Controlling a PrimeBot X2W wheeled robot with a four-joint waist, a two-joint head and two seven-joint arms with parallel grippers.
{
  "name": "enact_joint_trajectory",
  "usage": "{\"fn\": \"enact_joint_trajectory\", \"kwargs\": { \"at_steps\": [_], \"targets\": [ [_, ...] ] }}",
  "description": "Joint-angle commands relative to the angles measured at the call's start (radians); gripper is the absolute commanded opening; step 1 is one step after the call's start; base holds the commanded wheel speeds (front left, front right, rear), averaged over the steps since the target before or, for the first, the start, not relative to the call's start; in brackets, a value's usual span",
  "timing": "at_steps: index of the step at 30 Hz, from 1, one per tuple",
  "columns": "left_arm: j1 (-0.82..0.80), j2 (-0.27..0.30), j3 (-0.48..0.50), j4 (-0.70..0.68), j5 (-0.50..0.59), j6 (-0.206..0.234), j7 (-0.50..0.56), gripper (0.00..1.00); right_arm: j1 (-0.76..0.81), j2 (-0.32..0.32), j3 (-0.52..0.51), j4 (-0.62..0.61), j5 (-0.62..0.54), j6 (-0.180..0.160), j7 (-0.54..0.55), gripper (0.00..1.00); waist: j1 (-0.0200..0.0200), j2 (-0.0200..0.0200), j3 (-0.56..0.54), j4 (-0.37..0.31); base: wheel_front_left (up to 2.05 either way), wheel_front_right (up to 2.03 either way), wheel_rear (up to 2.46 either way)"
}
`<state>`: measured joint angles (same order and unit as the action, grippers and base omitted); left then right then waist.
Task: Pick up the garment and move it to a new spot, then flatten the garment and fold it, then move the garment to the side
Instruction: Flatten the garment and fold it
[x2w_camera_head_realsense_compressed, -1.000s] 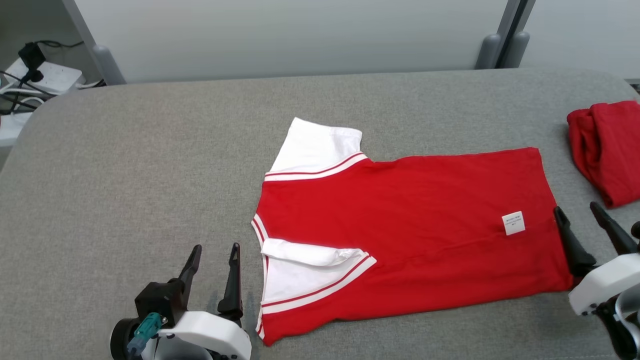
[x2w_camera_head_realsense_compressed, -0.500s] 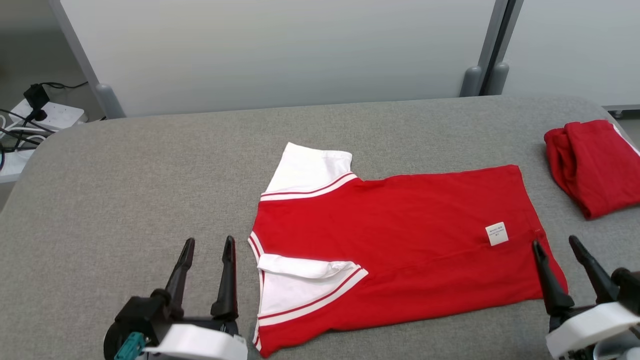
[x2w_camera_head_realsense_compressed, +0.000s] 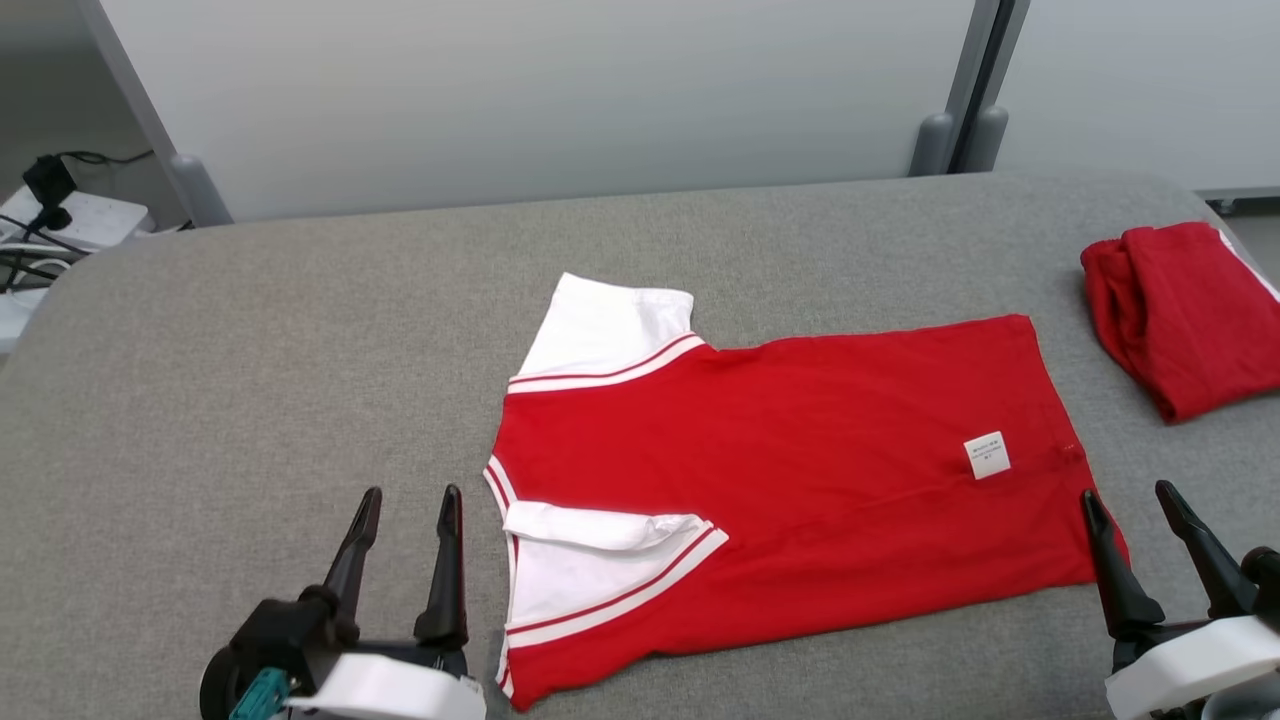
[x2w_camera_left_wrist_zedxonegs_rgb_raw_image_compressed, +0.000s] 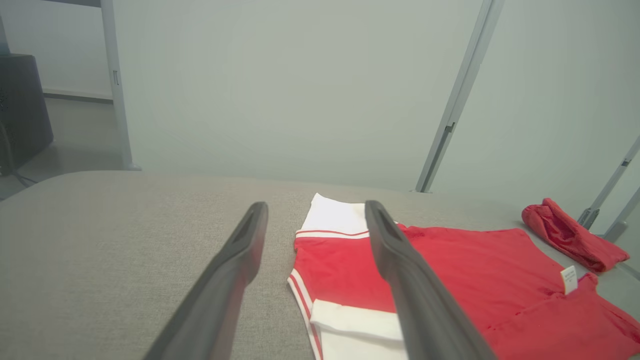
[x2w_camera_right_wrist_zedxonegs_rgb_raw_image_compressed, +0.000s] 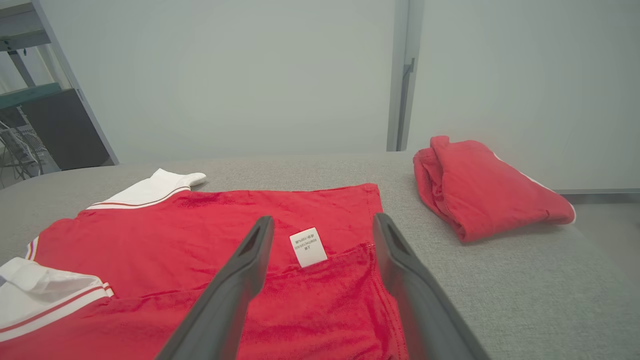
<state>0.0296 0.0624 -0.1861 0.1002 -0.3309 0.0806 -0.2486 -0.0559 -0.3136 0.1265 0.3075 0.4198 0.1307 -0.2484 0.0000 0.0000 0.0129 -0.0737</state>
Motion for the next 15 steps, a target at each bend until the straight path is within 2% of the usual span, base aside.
{"fn": "enact_joint_trajectory", "kwargs": {
  "at_steps": [1,7,10,15],
  "targets": [
    [-0.069,-0.002,0.036,-0.019,0.019,-0.011,-0.013,1.0,-0.021,-0.025,0.007,-0.03,-0.006,0.0,-0.013,1.0,0.0,0.0,0.015,-0.003,0.0,0.0,0.0],
    [-0.194,-0.009,0.01,0.026,0.037,-0.037,-0.013,1.0,-0.043,-0.026,0.011,-0.05,-0.001,0.0,-0.013,1.0,0.0,0.0,0.082,-0.007,0.0,0.0,0.0],
    [-0.292,-0.01,-0.013,0.098,0.031,-0.043,-0.01,1.0,-0.062,-0.026,0.017,-0.064,0.003,0.0,-0.013,1.0,0.0,0.0,0.126,-0.012,0.0,0.0,0.0],
    [-0.49,-0.011,-0.038,0.226,0.005,-0.032,0.075,1.0,-0.1,-0.034,0.025,-0.092,0.013,0.0,-0.013,1.0,0.0,0.0,0.213,-0.025,0.0,0.0,0.0]
  ]
}}
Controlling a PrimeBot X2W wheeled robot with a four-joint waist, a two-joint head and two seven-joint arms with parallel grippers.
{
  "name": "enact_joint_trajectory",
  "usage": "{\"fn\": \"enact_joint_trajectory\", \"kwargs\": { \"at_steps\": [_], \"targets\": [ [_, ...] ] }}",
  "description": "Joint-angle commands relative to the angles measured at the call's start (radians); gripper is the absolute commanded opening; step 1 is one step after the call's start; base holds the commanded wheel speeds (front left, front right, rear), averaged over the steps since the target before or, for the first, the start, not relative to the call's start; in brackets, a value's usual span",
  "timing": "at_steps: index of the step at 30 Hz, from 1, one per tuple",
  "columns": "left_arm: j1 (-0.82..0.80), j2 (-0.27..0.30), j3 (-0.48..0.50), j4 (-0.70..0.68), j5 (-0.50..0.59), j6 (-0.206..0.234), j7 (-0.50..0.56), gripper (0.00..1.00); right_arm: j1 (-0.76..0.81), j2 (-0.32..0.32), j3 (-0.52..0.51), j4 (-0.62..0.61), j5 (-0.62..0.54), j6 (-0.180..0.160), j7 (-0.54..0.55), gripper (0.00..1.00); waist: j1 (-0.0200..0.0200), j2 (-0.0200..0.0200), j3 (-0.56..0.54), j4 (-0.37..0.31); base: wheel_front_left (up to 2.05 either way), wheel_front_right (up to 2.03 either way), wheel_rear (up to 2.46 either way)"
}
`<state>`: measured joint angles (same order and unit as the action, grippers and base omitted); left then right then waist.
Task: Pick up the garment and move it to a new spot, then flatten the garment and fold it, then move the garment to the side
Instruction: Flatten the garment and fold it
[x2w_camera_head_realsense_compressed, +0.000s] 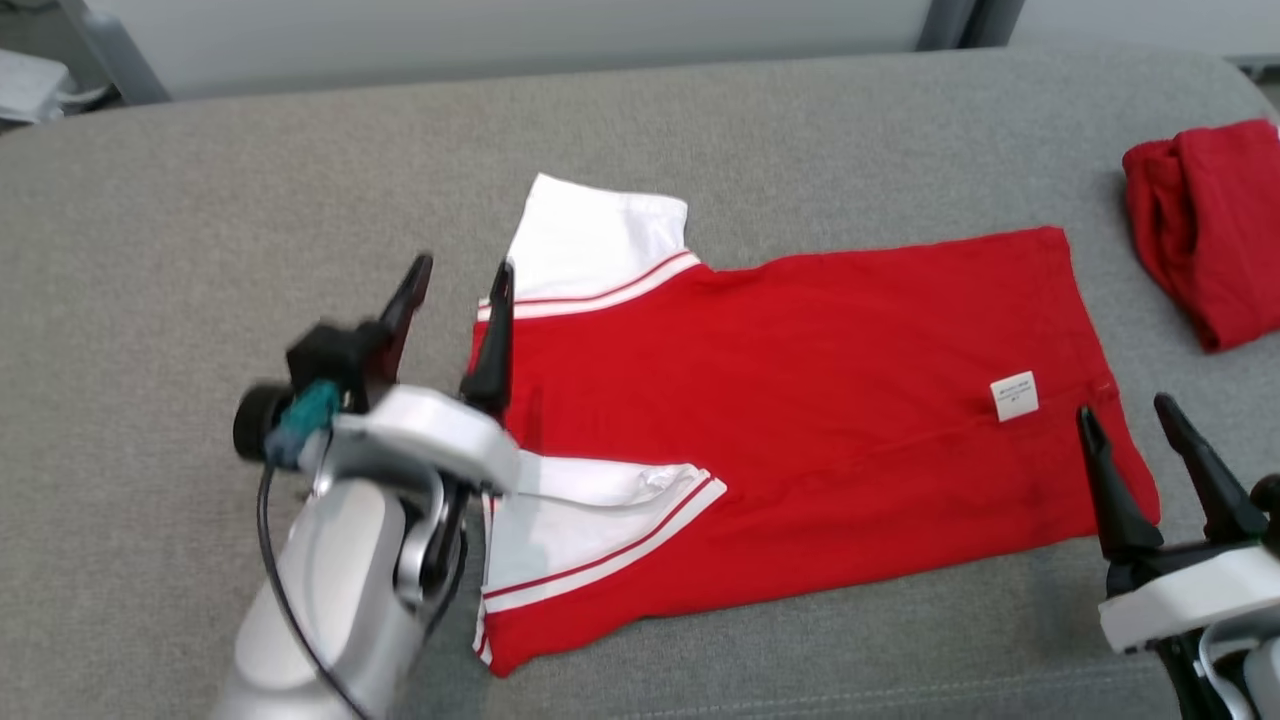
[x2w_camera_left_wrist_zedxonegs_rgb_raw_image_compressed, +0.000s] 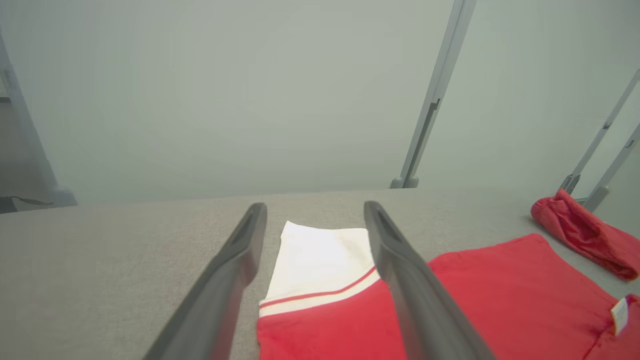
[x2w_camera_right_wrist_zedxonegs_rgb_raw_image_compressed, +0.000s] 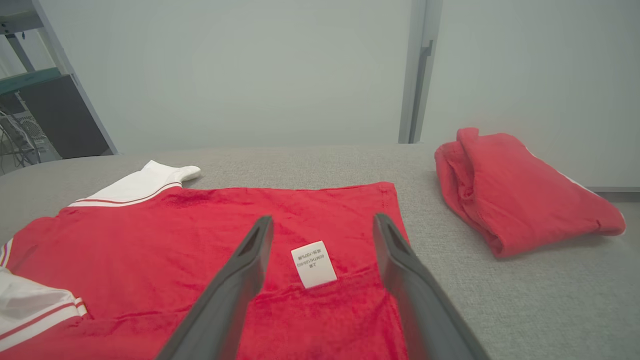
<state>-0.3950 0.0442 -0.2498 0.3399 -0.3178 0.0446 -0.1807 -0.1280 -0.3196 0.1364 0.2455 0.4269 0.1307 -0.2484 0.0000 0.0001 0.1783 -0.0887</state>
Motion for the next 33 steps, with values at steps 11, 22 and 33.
{"fn": "enact_joint_trajectory", "kwargs": {
  "at_steps": [11,22,33],
  "targets": [
    [-0.495,0.006,-0.026,0.342,-0.041,0.038,0.187,1.0,-0.123,-0.056,0.03,-0.073,0.019,0.0,-0.013,1.0,0.0,-0.0001,0.232,-0.065,0.0,0.0,0.0],
    [-0.76,0.008,-0.038,0.637,-0.044,0.037,0.264,1.0,-0.153,-0.059,0.041,-0.081,0.023,0.0,-0.013,1.0,0.0,-0.0001,0.319,-0.1,0.0,0.0,0.0],
    [-0.926,0.035,-0.061,0.828,-0.03,0.028,0.288,1.0,-0.204,-0.056,0.071,-0.085,0.036,0.0,-0.013,1.0,0.0,-0.0001,0.391,-0.14,0.0,0.0,0.0]
  ]
}}
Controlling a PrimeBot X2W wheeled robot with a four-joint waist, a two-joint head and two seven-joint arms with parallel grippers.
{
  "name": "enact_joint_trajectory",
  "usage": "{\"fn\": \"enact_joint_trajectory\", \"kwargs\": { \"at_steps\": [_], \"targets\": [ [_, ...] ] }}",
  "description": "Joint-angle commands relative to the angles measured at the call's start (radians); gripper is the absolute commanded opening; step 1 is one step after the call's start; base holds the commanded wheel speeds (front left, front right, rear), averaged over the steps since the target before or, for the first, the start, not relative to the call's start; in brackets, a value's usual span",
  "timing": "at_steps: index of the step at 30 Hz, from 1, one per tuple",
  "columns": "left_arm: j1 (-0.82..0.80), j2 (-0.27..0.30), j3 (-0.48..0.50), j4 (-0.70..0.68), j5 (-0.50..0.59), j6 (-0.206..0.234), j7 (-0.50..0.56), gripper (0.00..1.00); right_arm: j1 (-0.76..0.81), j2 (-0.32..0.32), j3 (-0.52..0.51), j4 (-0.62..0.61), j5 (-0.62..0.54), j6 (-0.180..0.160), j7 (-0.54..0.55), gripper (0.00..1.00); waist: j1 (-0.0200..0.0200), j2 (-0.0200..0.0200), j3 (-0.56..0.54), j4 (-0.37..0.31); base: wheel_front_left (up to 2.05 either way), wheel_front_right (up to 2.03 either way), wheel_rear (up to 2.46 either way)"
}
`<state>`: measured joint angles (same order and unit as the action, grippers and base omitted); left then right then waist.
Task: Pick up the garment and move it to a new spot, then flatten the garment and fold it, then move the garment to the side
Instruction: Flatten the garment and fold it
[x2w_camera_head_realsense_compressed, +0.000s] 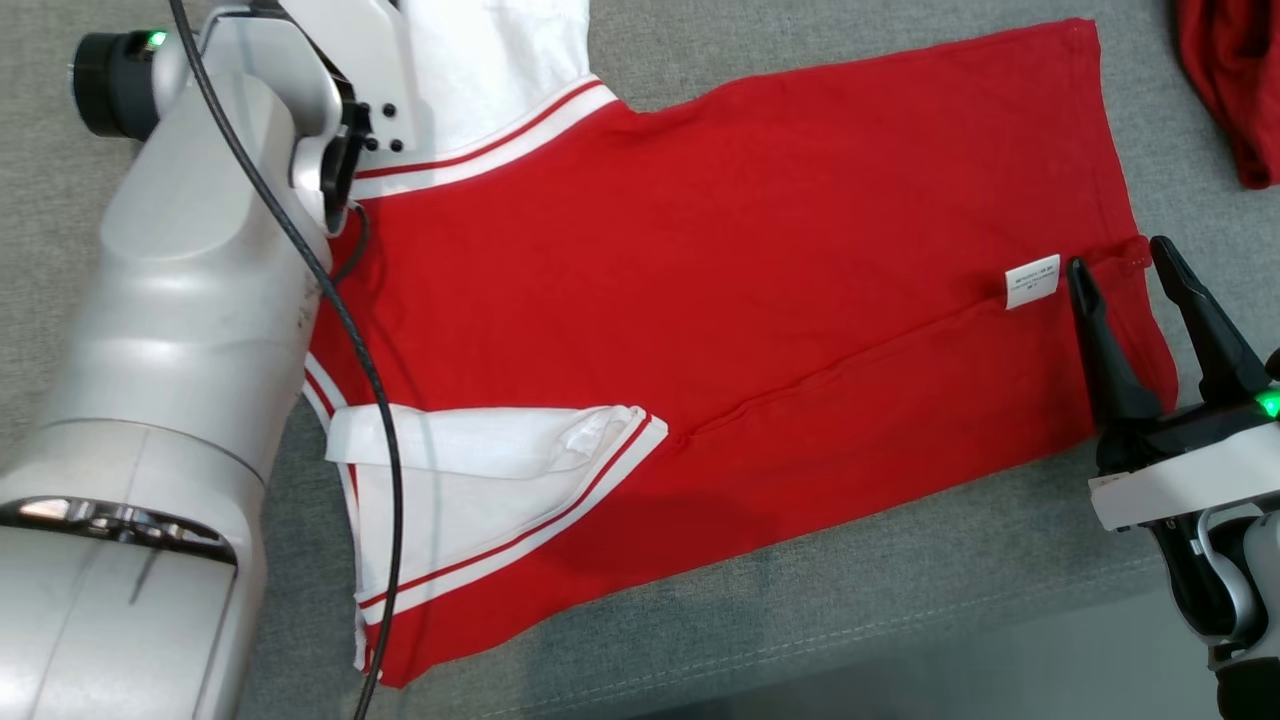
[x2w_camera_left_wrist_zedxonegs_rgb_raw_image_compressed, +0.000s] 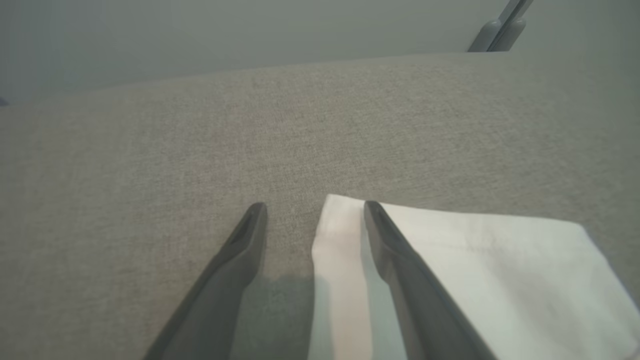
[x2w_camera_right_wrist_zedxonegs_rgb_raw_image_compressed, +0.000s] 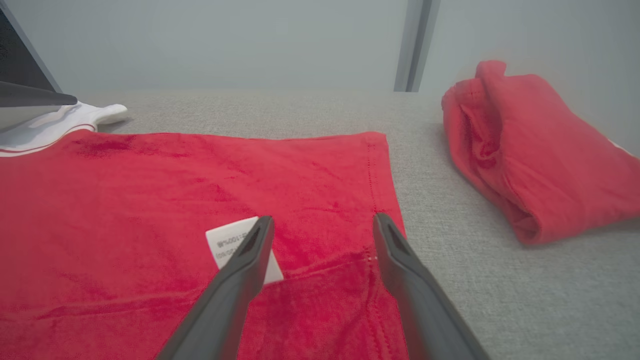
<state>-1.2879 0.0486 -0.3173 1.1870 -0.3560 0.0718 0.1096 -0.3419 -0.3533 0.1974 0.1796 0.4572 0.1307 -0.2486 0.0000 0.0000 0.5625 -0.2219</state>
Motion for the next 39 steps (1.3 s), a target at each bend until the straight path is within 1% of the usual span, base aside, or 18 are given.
{"fn": "enact_joint_trajectory", "kwargs": {
  "at_steps": [1,7,8,9,13,17,19,21,23,26,30,32,33,36,39],
  "targets": [
    [-0.042,0.033,0.004,-0.008,0.009,0.0,-0.005,1.0,0.008,-0.021,0.011,-0.019,0.008,0.0,-0.013,1.0,0.0,0.0,0.011,-0.01,0.0,0.0,0.0],
    [-0.073,0.032,-0.003,0.038,0.002,-0.021,-0.014,0.99,0.003,-0.018,0.005,-0.015,0.009,0.0,-0.013,1.0,0.0,0.0,0.02,-0.015,0.0,0.0,0.0],
    [-0.075,0.03,-0.005,0.042,0.001,-0.026,-0.017,0.24,0.003,-0.016,0.003,-0.015,0.009,0.0,-0.013,1.0,0.0,0.0,0.02,-0.014,0.0,0.0,0.0],
    [-0.076,0.028,-0.009,0.046,0.001,-0.035,-0.02,0.0,0.004,-0.015,0.001,-0.015,0.009,0.0,-0.013,1.0,0.0,0.0,0.019,-0.014,0.0,0.0,0.0],
    [-0.078,0.018,-0.024,0.056,-0.005,-0.065,-0.029,0.0,-0.001,-0.018,-0.005,-0.014,0.01,0.0,-0.013,1.0,0.0,0.0,0.016,-0.005,0.0,0.0,0.0],
    [-0.077,0.009,-0.036,0.059,-0.016,-0.087,-0.046,0.0,-0.031,-0.037,-0.012,0.0,0.02,0.0,-0.013,1.0,0.0,0.0,0.013,0.006,0.0,0.0,0.0],
    [-0.08,0.006,-0.043,0.059,-0.021,-0.095,-0.054,0.0,-0.062,-0.046,-0.007,0.033,0.064,0.0,-0.013,1.0,0.0,0.0,0.011,0.012,0.0,0.0,0.0],
    [-0.084,0.004,-0.048,0.056,-0.028,-0.101,-0.064,0.0,-0.109,-0.067,0.024,0.086,0.148,0.0,0.001,1.0,0.0,0.0,0.009,0.017,0.0,0.0,0.0],
    [-0.096,0.003,-0.05,0.053,-0.038,-0.107,-0.07,0.0,-0.169,-0.107,0.078,0.128,0.246,0.0,0.081,1.0,0.0,0.0,0.015,0.024,0.0,0.0,0.0],
    [-0.116,0.002,-0.057,0.047,-0.044,-0.108,-0.08,0.0,-0.265,-0.168,0.135,0.143,0.397,0.0,0.179,1.0,0.0,0.0,0.026,0.034,0.0,0.0,0.0],
    [-0.136,0.002,-0.067,0.04,-0.053,-0.114,-0.093,0.0,-0.367,-0.252,0.186,0.17,0.533,0.0,0.276,1.0,0.0,0.0,0.039,0.049,0.0,0.0,0.0],
    [-0.14,0.002,-0.075,0.036,-0.06,-0.117,-0.096,0.0,-0.413,-0.281,0.218,0.201,0.576,0.0,0.325,1.0,0.0,0.0,0.043,0.054,0.0,0.0,0.0],
    [-0.14,0.002,-0.075,0.036,-0.06,-0.117,-0.096,0.0,-0.413,-0.281,0.218,0.201,0.576,0.0,0.325,1.0,0.0,0.0,0.043,0.054,0.0,0.0,0.0],
    [-0.145,0.002,-0.091,0.025,-0.071,-0.12,-0.097,0.0,-0.479,-0.309,0.273,0.25,0.606,0.0,0.39,1.0,0.0,0.0,0.051,0.063,0.0,0.0,0.0],
    [-0.15,0.002,-0.109,0.015,-0.083,-0.119,-0.095,0.0,-0.542,-0.319,0.323,0.294,0.618,0.0,0.423,1.0,0.0,0.0,0.059,0.071,0.0,0.0,0.0]
  ]
}}
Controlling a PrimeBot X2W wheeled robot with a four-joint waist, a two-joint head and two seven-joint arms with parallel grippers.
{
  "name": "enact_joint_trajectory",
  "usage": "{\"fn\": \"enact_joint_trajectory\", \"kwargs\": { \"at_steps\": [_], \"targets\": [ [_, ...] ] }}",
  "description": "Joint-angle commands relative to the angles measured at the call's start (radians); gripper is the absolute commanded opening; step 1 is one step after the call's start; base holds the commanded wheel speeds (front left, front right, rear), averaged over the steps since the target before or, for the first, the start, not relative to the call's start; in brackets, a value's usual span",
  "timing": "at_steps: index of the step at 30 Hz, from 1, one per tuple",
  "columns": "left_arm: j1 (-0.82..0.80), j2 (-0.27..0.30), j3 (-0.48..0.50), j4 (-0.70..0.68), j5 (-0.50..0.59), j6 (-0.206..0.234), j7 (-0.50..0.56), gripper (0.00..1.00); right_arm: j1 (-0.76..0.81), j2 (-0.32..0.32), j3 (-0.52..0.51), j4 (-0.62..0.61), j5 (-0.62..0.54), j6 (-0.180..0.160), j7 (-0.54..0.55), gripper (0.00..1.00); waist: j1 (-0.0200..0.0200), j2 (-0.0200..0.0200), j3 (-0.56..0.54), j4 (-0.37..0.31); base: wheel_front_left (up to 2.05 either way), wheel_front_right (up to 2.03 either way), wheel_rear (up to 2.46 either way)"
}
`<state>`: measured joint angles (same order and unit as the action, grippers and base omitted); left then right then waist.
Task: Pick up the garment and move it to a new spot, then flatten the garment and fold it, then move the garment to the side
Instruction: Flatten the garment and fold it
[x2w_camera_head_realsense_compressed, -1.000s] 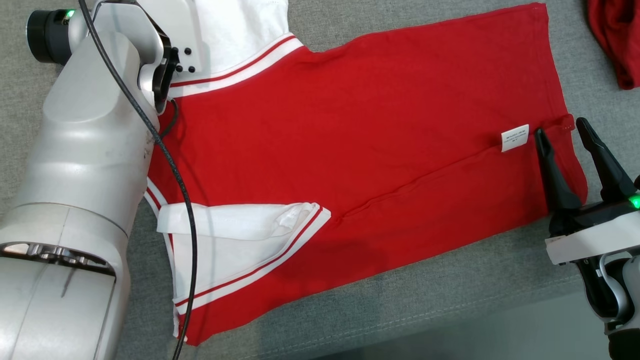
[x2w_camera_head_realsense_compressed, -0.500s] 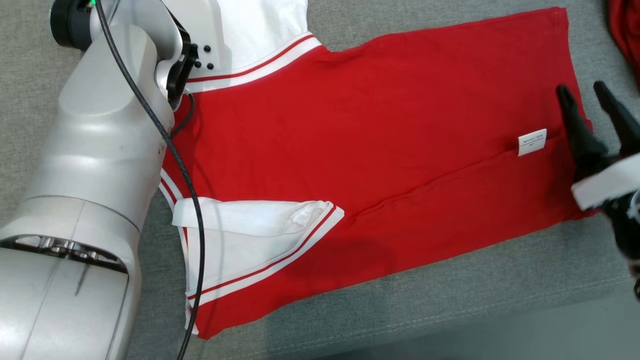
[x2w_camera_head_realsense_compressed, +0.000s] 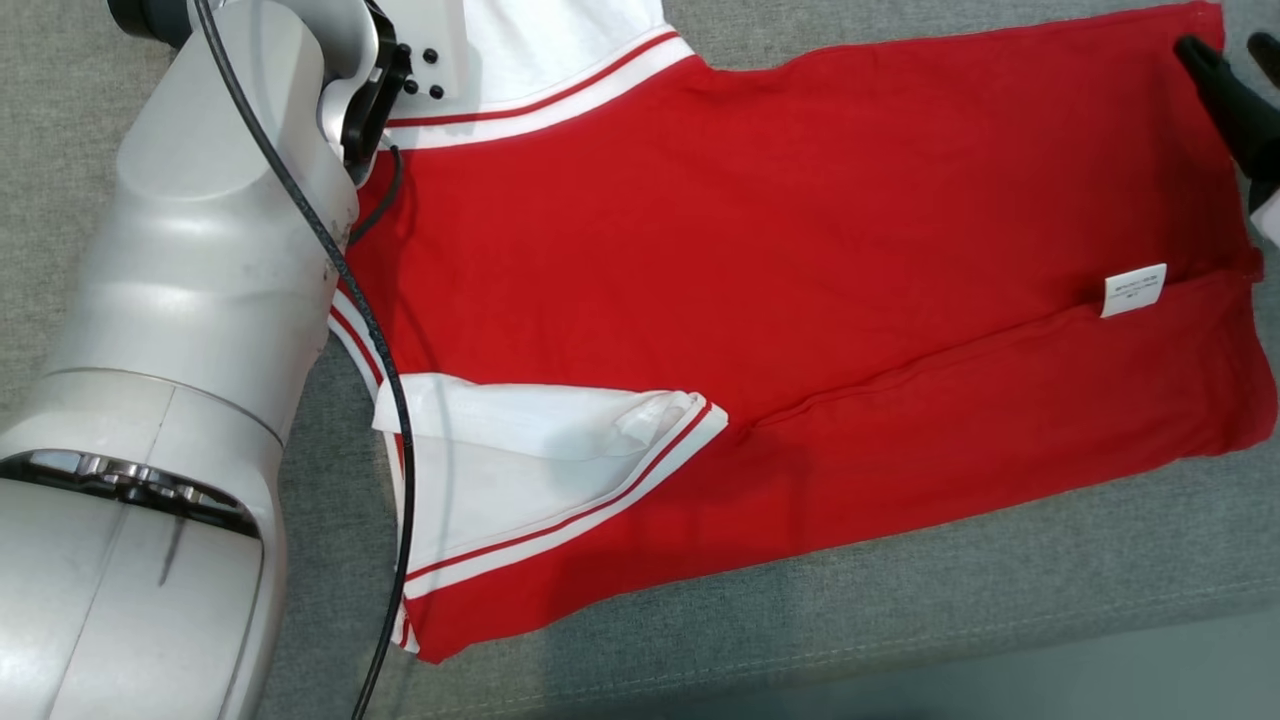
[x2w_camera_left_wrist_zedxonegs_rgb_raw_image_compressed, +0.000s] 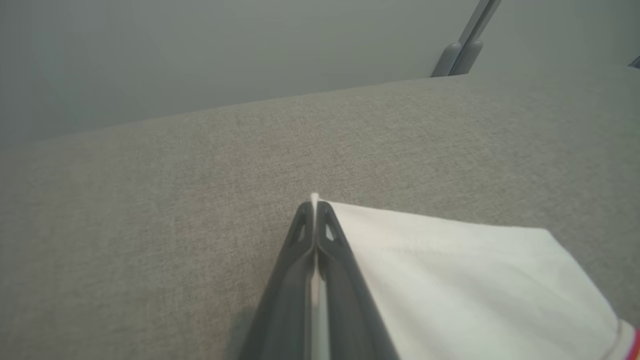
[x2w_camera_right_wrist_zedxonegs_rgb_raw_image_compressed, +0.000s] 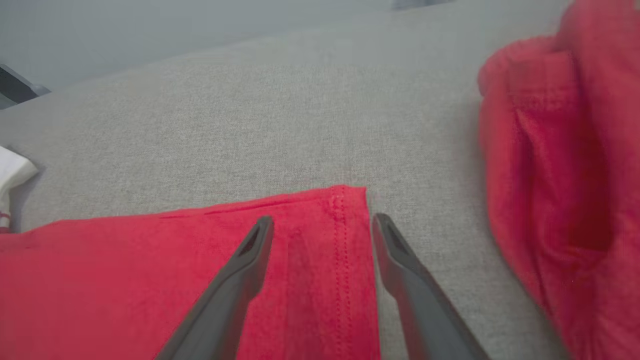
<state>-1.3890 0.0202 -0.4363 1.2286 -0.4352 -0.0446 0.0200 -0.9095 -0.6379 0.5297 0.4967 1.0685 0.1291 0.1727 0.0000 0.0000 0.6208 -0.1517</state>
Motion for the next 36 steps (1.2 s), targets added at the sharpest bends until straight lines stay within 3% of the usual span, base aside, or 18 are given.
{"fn": "enact_joint_trajectory", "kwargs": {
  "at_steps": [1,13,14,16,17,18,19,23,36],
  "targets": [
    [-0.051,0.03,0.004,-0.031,-0.008,-0.003,-0.004,0.0,0.005,-0.037,0.005,-0.008,0.005,0.002,0.002,1.0,0.0,0.0,0.004,0.003,0.0,0.0,0.0],
    [-0.078,0.03,-0.065,-0.07,-0.047,0.012,-0.006,0.0,-0.153,-0.026,0.128,0.167,0.063,0.002,0.009,1.0,0.0,0.0,0.041,0.033,0.0,0.0,0.0],
    [-0.079,0.03,-0.071,-0.072,-0.049,0.013,-0.005,0.0,-0.159,-0.025,0.137,0.174,0.071,0.002,0.009,0.95,0.0,0.0,0.043,0.035,0.0,0.0,0.0],
    [-0.081,0.03,-0.081,-0.074,-0.055,0.016,-0.007,0.0,-0.171,-0.025,0.154,0.188,0.086,0.002,0.011,0.49,0.0,0.0,0.046,0.039,0.0,0.0,0.0],
    [-0.082,0.03,-0.085,-0.074,-0.057,0.018,-0.007,0.0,-0.176,-0.027,0.163,0.194,0.091,0.002,0.011,0.41,0.0,0.0,0.047,0.041,0.0,0.0,0.0],
    [-0.084,0.03,-0.088,-0.074,-0.059,0.02,-0.008,0.0,-0.181,-0.027,0.171,0.198,0.098,0.002,0.013,0.26,0.0,0.0,0.048,0.042,0.0,0.0,0.0],
    [-0.085,0.03,-0.091,-0.074,-0.062,0.021,-0.01,0.0,-0.185,-0.028,0.182,0.2,0.102,0.002,0.015,0.0,0.0,0.0,0.048,0.043,0.0,0.0,0.0],
    [-0.098,0.03,-0.101,-0.07,-0.062,0.024,-0.027,0.0,-0.206,-0.041,0.22,0.198,0.11,0.002,0.005,0.0,0.0,0.0,0.048,0.042,0.0,0.0,0.0],
    [-0.153,0.052,-0.119,-0.099,-0.035,0.037,-0.22,0.0,-0.297,-0.06,0.305,0.239,0.068,0.002,-0.273,0.0,0.0,0.0,0.053,0.062,0.0,0.0,0.0]
  ]
}}
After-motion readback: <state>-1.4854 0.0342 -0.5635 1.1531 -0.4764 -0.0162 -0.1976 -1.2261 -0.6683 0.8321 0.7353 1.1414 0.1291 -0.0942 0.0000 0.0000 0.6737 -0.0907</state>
